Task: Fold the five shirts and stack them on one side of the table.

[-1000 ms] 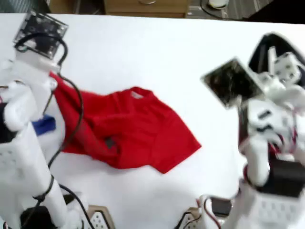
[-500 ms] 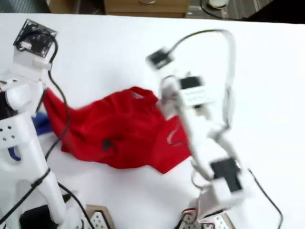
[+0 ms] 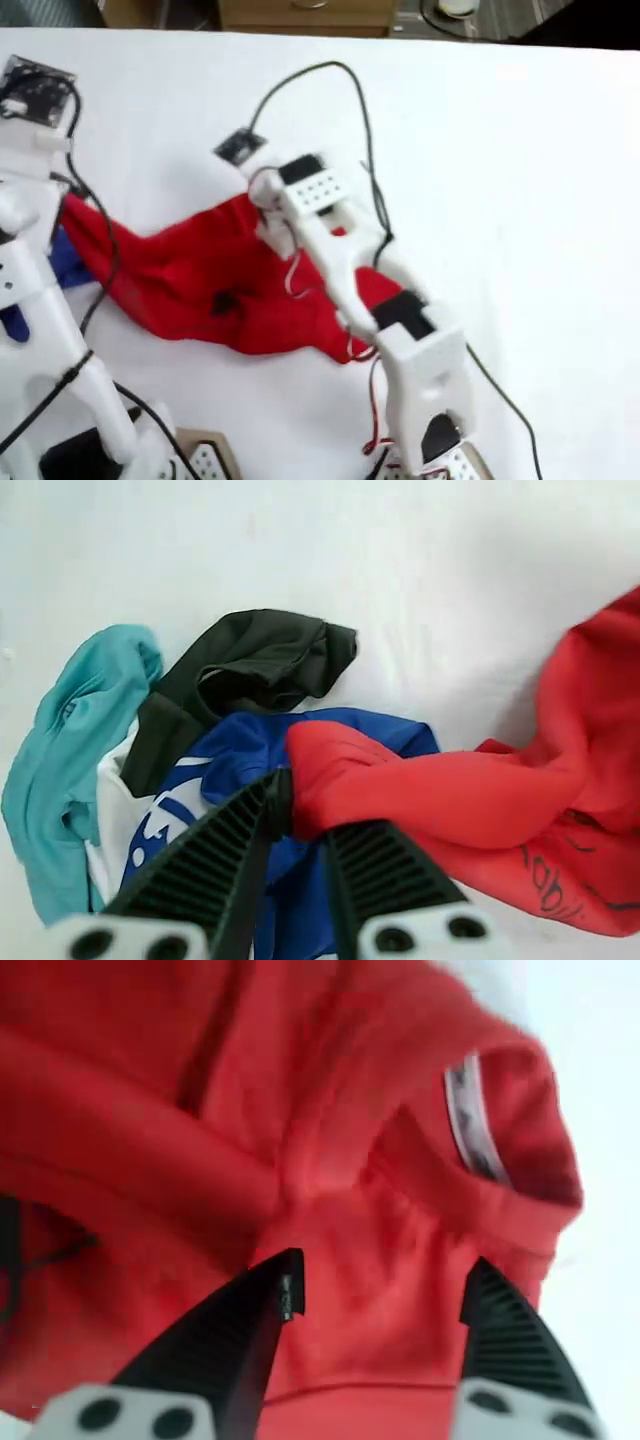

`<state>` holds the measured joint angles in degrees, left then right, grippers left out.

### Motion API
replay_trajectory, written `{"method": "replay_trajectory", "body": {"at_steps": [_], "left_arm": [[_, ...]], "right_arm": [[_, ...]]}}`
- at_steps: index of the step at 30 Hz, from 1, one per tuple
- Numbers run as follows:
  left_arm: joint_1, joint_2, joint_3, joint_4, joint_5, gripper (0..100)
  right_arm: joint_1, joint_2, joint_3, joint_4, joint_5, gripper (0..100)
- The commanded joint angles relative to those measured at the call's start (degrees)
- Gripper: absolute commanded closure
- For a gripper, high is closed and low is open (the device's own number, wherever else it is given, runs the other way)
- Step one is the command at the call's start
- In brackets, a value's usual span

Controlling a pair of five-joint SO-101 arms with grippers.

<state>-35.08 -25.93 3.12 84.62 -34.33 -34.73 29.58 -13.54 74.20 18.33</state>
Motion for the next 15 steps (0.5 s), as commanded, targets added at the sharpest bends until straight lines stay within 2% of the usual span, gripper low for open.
{"method": "replay_trajectory", "body": {"at_steps": [1, 7, 15], "left_arm": [[-0.97, -1.23, 0.13, -1.14, -1.67, 97], [-0.97, -1.23, 0.13, -1.32, -2.20, 97], [-0.97, -1.23, 0.13, -1.14, -2.02, 97]], "right_arm": [[-2.07, 0.13, -4.31, 0.84, -3.16, 74.3], [-5.85, 0.13, -4.40, 4.53, -6.33, 75.7], [-6.37, 0.66, -4.40, 5.41, -9.76, 75.8]]}}
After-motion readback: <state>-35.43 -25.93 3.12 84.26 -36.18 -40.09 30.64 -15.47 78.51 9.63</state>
